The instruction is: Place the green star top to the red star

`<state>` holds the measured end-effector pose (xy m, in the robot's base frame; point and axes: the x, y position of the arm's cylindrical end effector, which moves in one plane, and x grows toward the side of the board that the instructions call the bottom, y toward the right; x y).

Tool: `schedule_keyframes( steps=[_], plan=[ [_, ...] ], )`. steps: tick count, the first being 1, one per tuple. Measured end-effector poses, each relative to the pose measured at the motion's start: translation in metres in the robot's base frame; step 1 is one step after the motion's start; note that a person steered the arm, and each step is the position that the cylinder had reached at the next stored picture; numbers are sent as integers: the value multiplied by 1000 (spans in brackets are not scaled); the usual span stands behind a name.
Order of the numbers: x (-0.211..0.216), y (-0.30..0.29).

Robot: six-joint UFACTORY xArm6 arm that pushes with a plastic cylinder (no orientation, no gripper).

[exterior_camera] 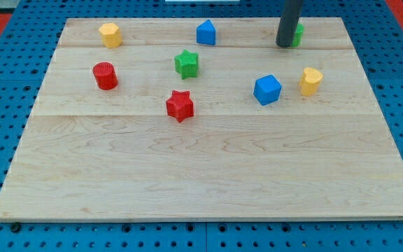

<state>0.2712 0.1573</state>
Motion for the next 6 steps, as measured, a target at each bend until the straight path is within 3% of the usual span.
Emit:
schedule_keyframes(
  steps=[1, 4, 6],
  plan=[
    [3, 0],
    [13, -145],
    [61, -202]
  ],
)
